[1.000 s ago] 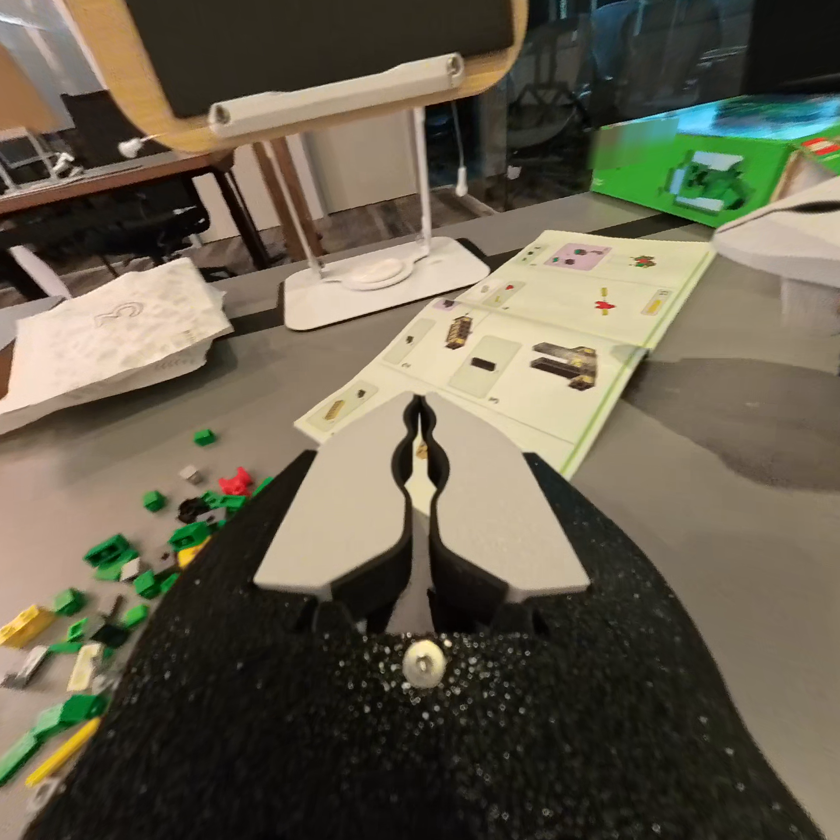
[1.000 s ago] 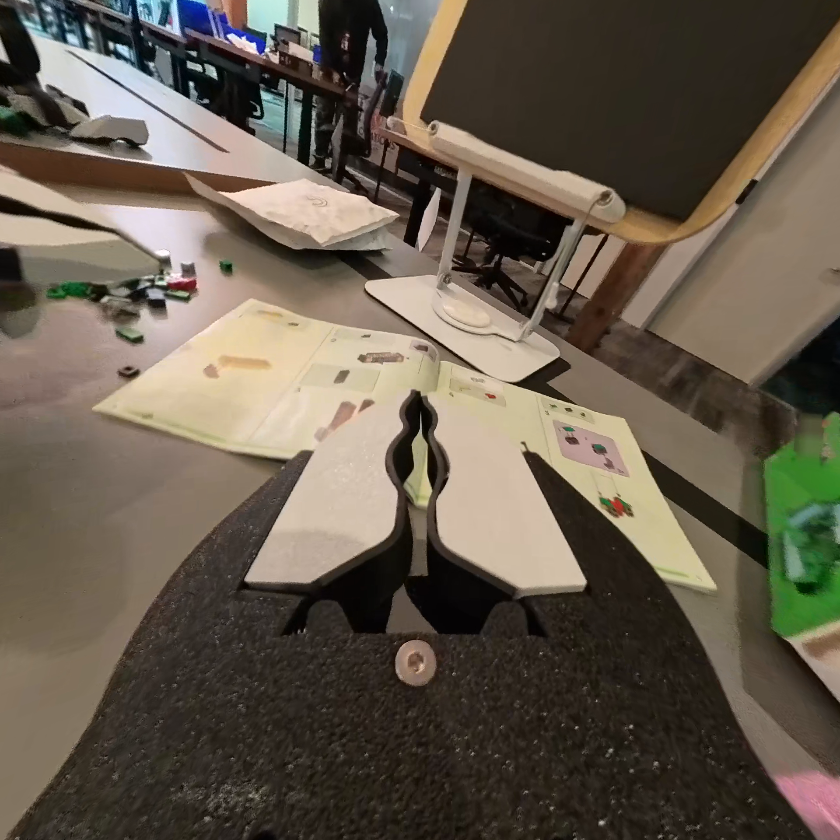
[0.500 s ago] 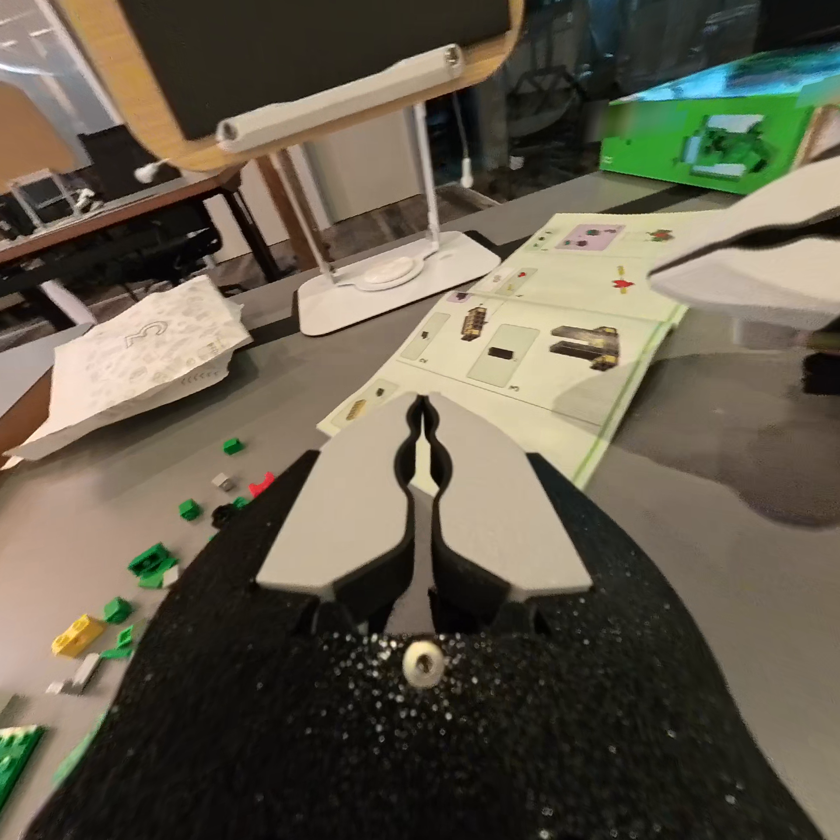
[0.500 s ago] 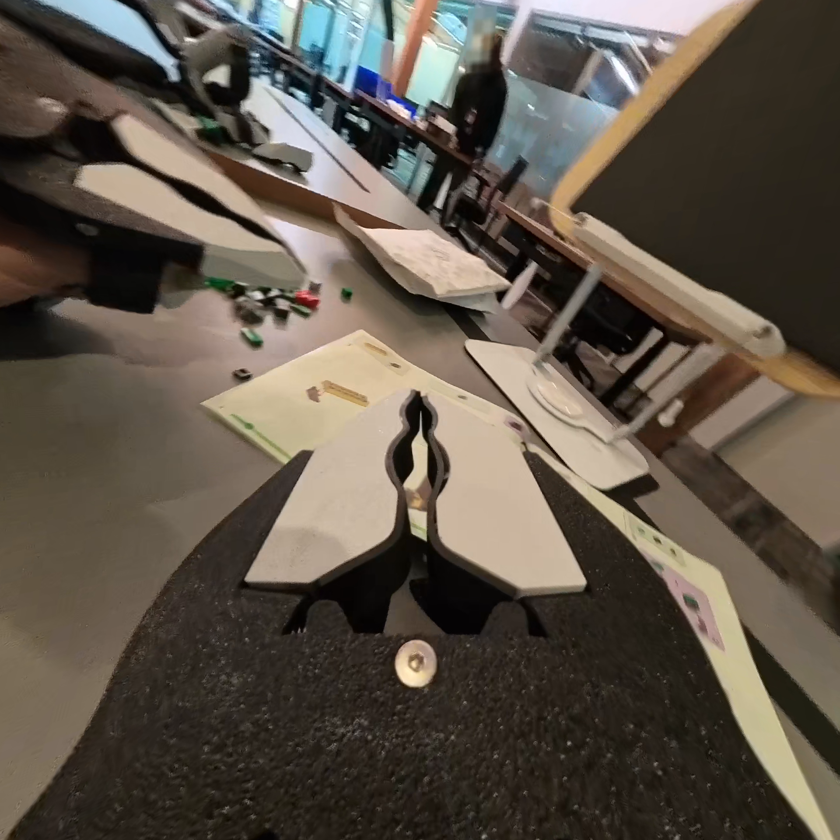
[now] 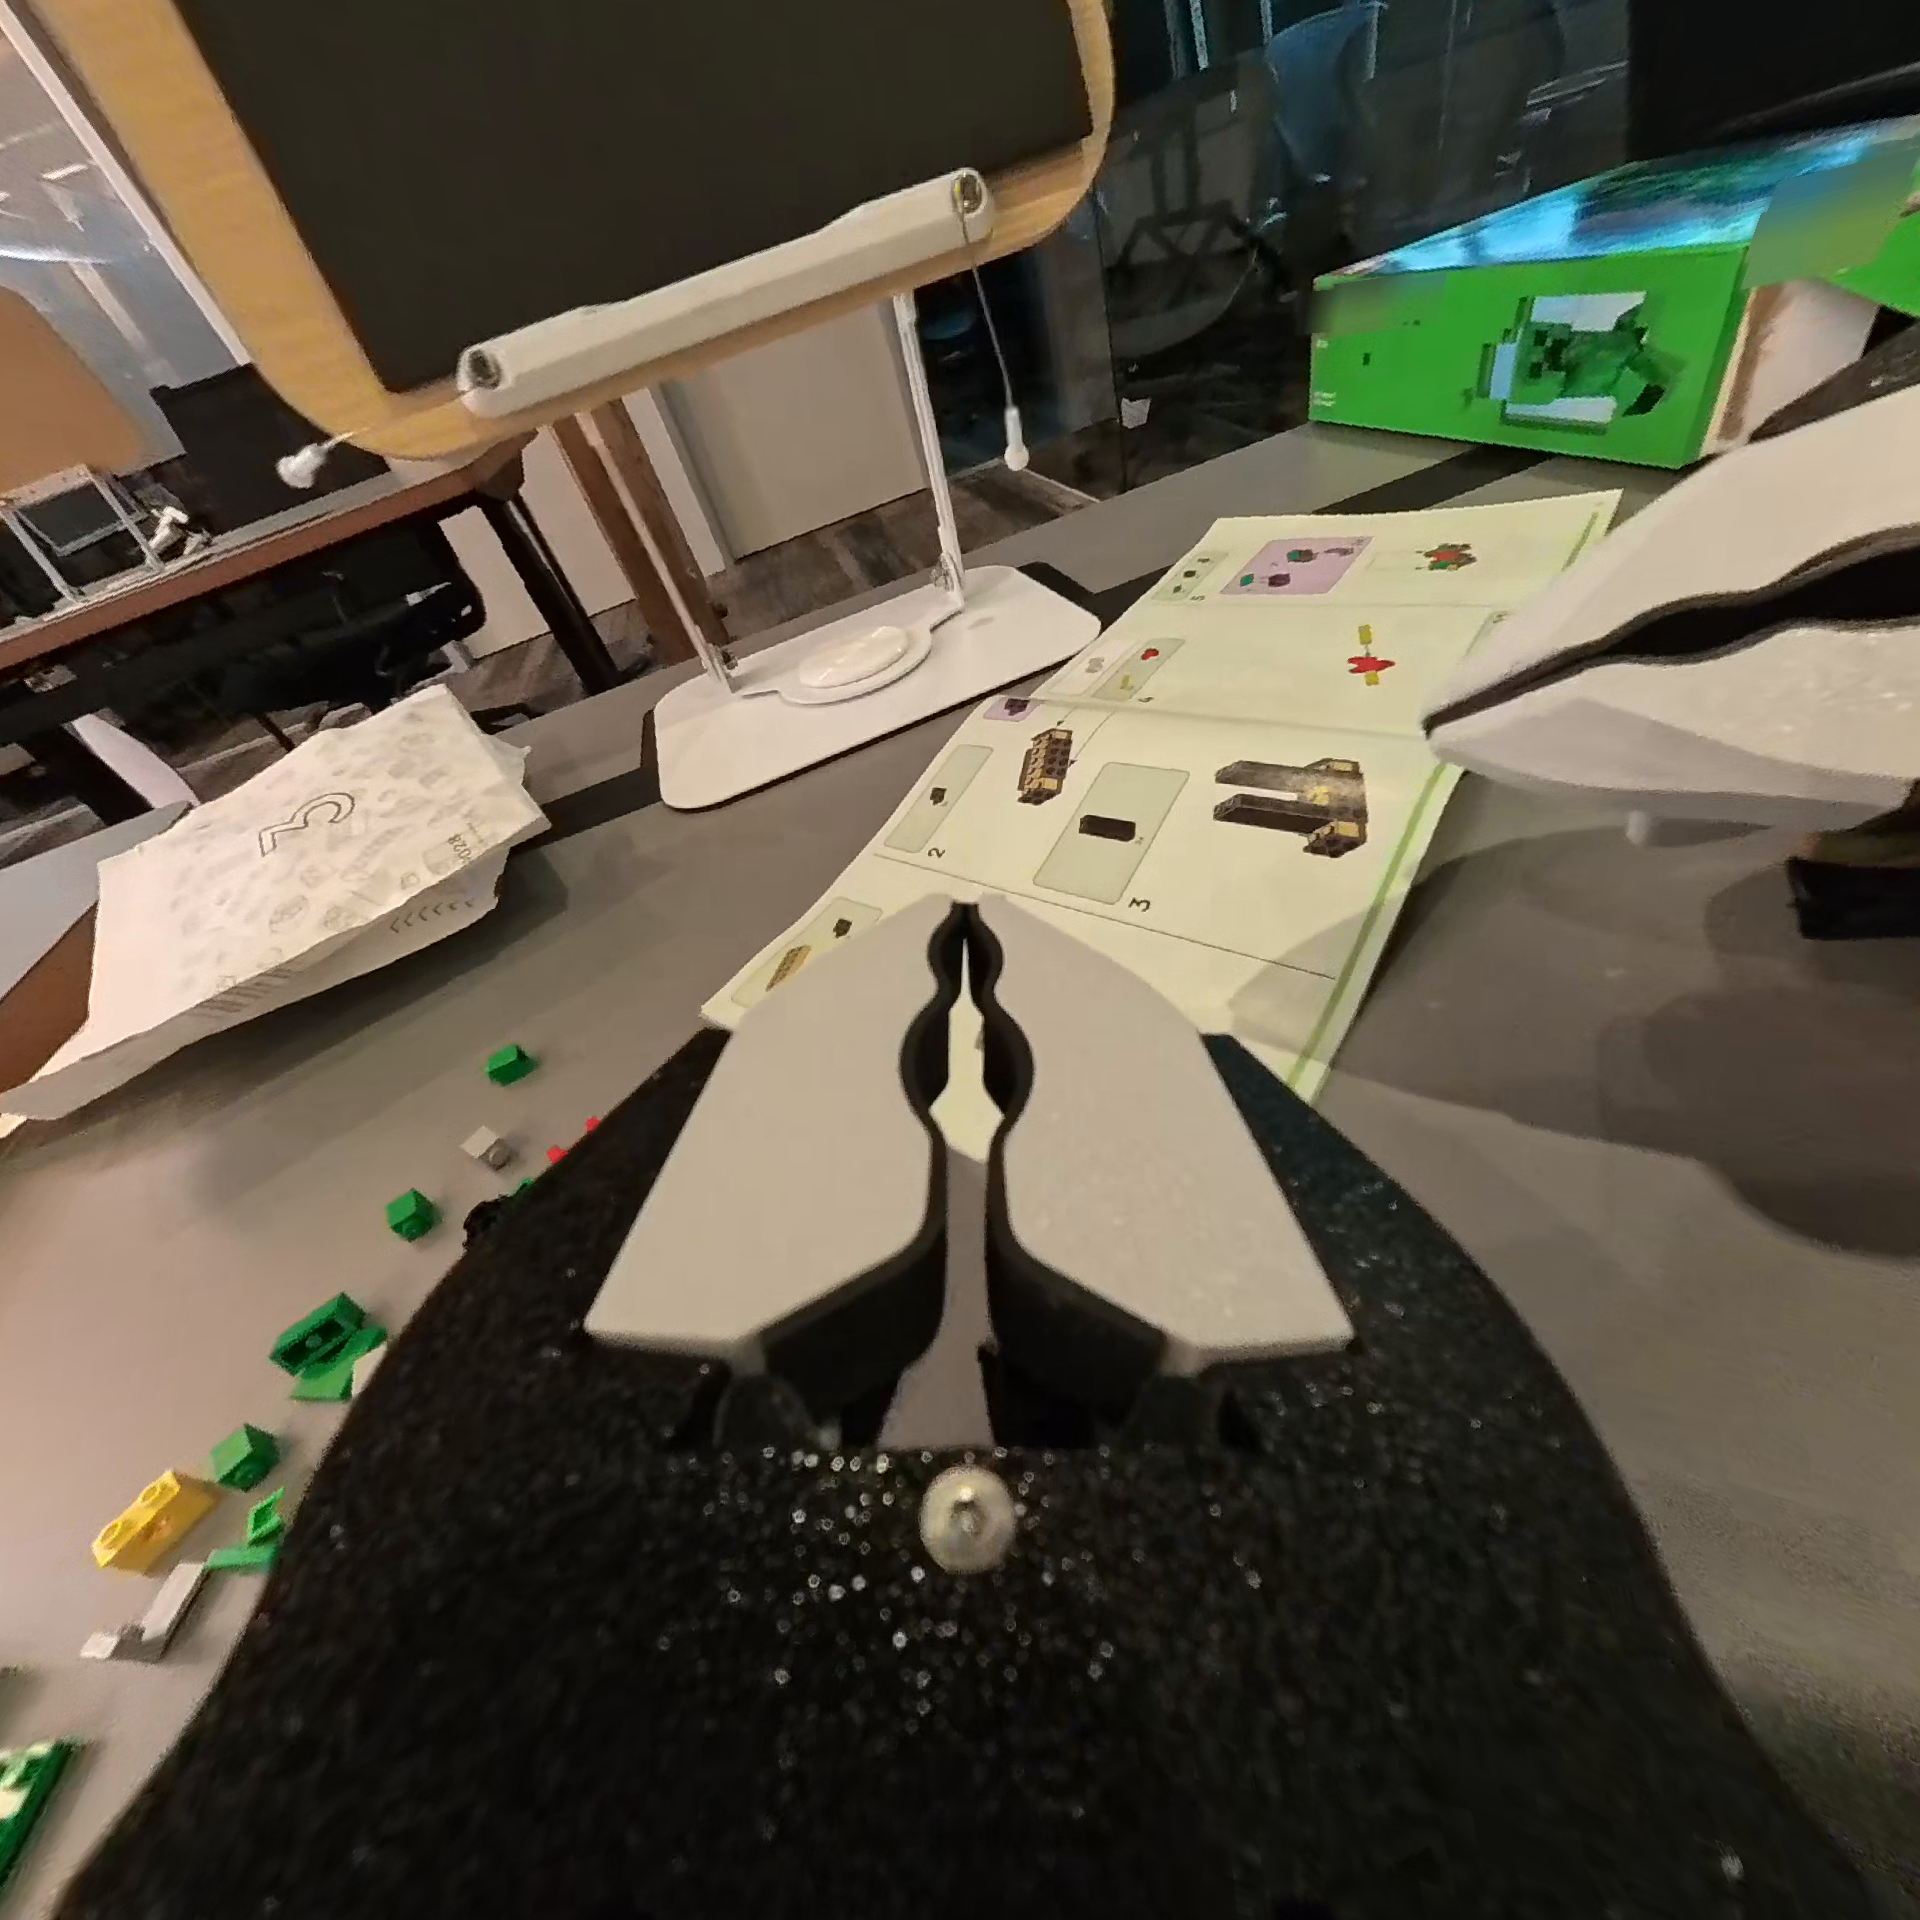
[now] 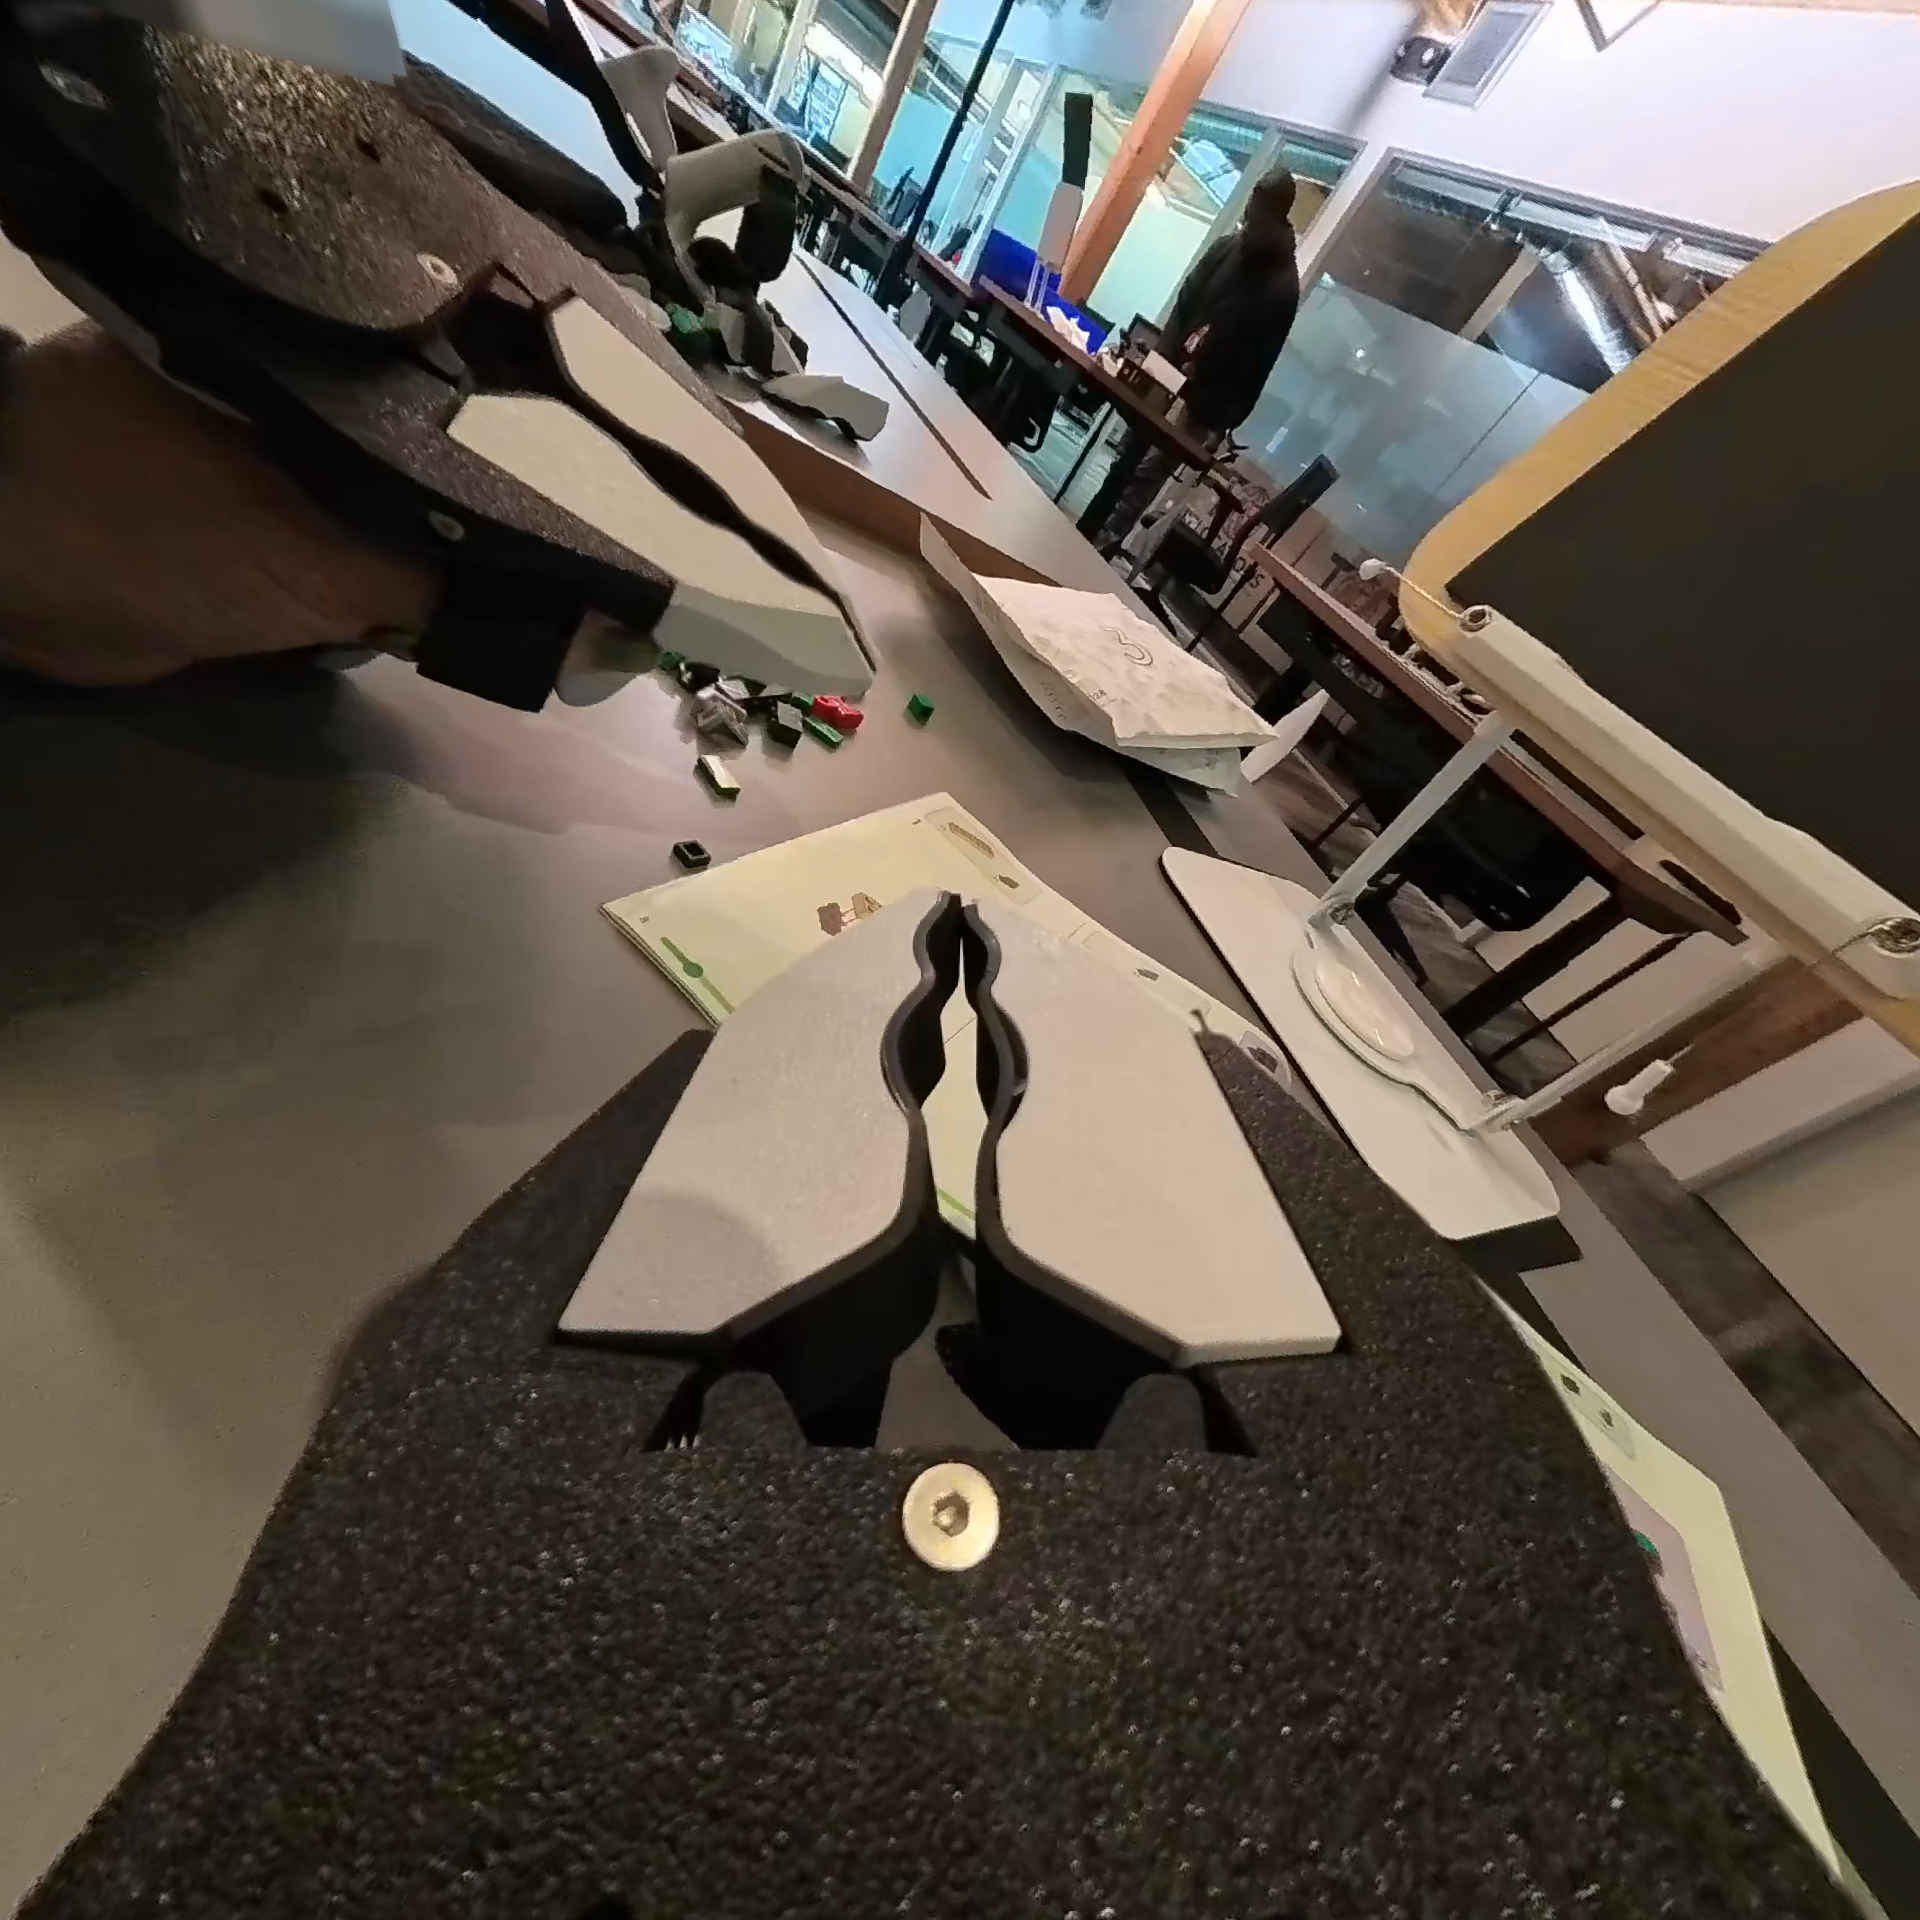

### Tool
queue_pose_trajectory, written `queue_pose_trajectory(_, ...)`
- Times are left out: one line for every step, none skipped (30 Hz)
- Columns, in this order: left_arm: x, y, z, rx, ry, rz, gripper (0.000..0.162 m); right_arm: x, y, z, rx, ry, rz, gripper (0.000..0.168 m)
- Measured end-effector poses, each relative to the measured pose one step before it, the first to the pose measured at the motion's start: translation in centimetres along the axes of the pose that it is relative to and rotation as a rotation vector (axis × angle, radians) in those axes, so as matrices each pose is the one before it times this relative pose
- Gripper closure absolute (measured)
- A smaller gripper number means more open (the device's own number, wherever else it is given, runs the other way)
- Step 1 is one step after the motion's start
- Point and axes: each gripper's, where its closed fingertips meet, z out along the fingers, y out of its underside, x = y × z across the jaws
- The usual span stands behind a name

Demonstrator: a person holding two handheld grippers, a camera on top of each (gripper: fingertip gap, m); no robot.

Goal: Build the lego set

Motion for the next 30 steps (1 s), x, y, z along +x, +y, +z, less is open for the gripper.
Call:
queue_pose_trajectory(0.089, 0.025, 0.049, -0.0019, 0.0018, 0.0074, 0.162, -0.021, -0.025, 0.001, 0.0011, 0.0006, -0.0068, 0.168)
queue_pose_trajectory(0.106, 0.03, 0.066, -0.0031, 0.0023, 0.0081, 0.162, -0.073, -0.012, -0.003, -0.0007, -0.0013, -0.0103, 0.168)
queue_pose_trajectory(0.113, 0.051, 0.065, -0.0039, 0.0033, 0.0081, 0.162, -0.088, 0.019, 0.004, -0.0036, -0.0009, -0.013, 0.168)
queue_pose_trajectory(0.108, 0.026, 0.065, -0.0035, 0.0031, 0.0075, 0.162, -0.102, 0.014, 0.004, -0.0045, -0.0007, -0.0161, 0.168)
queue_pose_trajectory(0.092, 0.031, 0.053, -0.0029, 0.0017, 0.0068, 0.162, -0.122, 0.02, 0.007, -0.0049, -0.0008, -0.0171, 0.168)
queue_pose_trajectory(0.046, 0.014, 0.039, -0.0015, -0.0005, 0.0054, 0.162, -0.089, 0.047, 0.028, -0.0074, 0.0017, -0.016, 0.168)
queue_pose_trajectory(0.015, 0.002, 0.02, 0.0, -0.0008, 0.0034, 0.162, -0.069, 0.067, 0.024, -0.0101, 0.0025, -0.014, 0.168)
queue_pose_trajectory(0.015, -0.012, -0.002, 0.0006, 0.0004, 0.0012, 0.162, -0.129, 0.059, 0.02, -0.0087, -0.0024, -0.0126, 0.168)
queue_pose_trajectory(-0.028, -0.019, -0.024, 0.0017, -0.001, -0.0011, 0.162, -0.118, 0.052, 0.025, -0.0067, -0.0035, -0.0078, 0.168)
queue_pose_trajectory(-0.062, -0.044, -0.037, 0.0036, -0.0032, -0.0029, 0.162, -0.038, 0.076, 0.017, -0.0084, 0.0003, 0.0003, 0.168)
queue_pose_trajectory(-0.079, -0.058, -0.049, 0.0055, -0.0037, -0.0039, 0.162, 0.028, 0.091, 0.029, -0.0095, 0.0008, 0.0068, 0.168)
queue_pose_trajectory(-0.098, -0.09, -0.078, 0.0071, -0.0041, -0.0043, 0.162, 0.052, 0.054, 0.016, -0.0052, -0.0003, 0.0127, 0.168)
queue_pose_trajectory(-0.091, -0.091, -0.076, 0.0076, -0.0045, -0.0043, 0.162, 0.106, 0.039, -0.006, -0.0011, 0.0009, 0.0178, 0.168)
queue_pose_trajectory(-0.084, -0.068, -0.053, 0.0062, -0.0038, -0.004, 0.162, 0.173, 0.04, -0.027, -0.0014, 0.0031, 0.0191, 0.168)
queue_pose_trajectory(-0.085, -0.055, -0.05, 0.0041, -0.0039, -0.0036, 0.162, 0.189, 0.06, -0.034, -0.0034, 0.0055, 0.0163, 0.168)
queue_pose_trajectory(-0.073, -0.029, -0.027, 0.003, -0.0036, -0.0028, 0.162, 0.183, 0.054, -0.047, -0.0035, 0.0065, 0.0124, 0.168)
queue_pose_trajectory(-0.035, -0.039, -0.035, 0.0033, -0.0021, -0.0015, 0.162, 0.105, 0.03, -0.039, -0.002, 0.0047, 0.0066, 0.168)
queue_pose_trajectory(-0.013, -0.05, -0.033, 0.0039, -0.0004, -0.0004, 0.162, 0.011, -0.002, -0.021, -0.001, 0.0011, 0.0018, 0.168)
queue_pose_trajectory(0.004, -0.044, -0.039, 0.0038, -0.0002, 0.0005, 0.162, -0.068, -0.027, -0.008, -0.0004, -0.0024, -0.0019, 0.168)
queue_pose_trajectory(0.013, -0.037, -0.027, 0.0029, 0.0004, 0.0012, 0.162, -0.104, -0.042, -0.001, -0.0005, -0.0023, -0.0053, 0.168)
queue_pose_trajectory(0.056, -0.025, -0.012, 0.0014, 0.0026, 0.0016, 0.162, -0.102, -0.03, -0.012, -0.0015, -0.0009, -0.0082, 0.168)
queue_pose_trajectory(0.07, 0.01, 0.029, -0.0013, 0.0035, 0.0027, 0.162, -0.11, -0.015, -0.017, -0.0014, -0.0011, -0.0092, 0.168)
queue_pose_trajectory(0.095, 0.032, 0.052, -0.0036, 0.0031, 0.0047, 0.162, -0.095, -0.021, 0.003, -0.0009, -0.0015, -0.0084, 0.168)
queue_pose_trajectory(0.114, 0.028, 0.047, -0.0032, 0.0032, 0.0063, 0.162, -0.081, 0.004, -0.002, -0.0012, -0.0018, -0.0063, 0.168)
queue_pose_trajectory(0.137, -0.004, 0.04, -0.0008, 0.0041, 0.0066, 0.162, -0.041, 0.026, -0.008, -0.0012, -0.0011, -0.0042, 0.168)
queue_pose_trajectory(0.162, -0.042, 0.02, 0.0014, 0.0049, 0.0057, 0.162, 0.014, 0.018, -0.031, -0.0005, 0.0013, -0.0011, 0.168)
queue_pose_trajectory(0.108, -0.028, -0.066, 0.0026, 0.0044, 0.0044, 0.162, 0.072, 0.034, -0.025, 0.0008, 0.0007, 0.0036, 0.168)
queue_pose_trajectory(0.056, -0.038, -0.043, 0.0021, 0.0018, 0.0031, 0.162, 0.027, -0.034, -0.034, 0.0032, -0.0004, 0.0094, 0.168)
queue_pose_trajectory(-0.001, -0.001, -0.006, 0.0008, -0.0005, 0.0007, 0.162, 0.012, -0.063, -0.053, 0.0056, -0.0019, 0.0132, 0.168)
queue_pose_trajectory(-0.021, -0.017, -0.007, 0.0008, 0.0, -0.0025, 0.162, -0.025, -0.085, -0.044, 0.0068, -0.0038, 0.0138, 0.168)
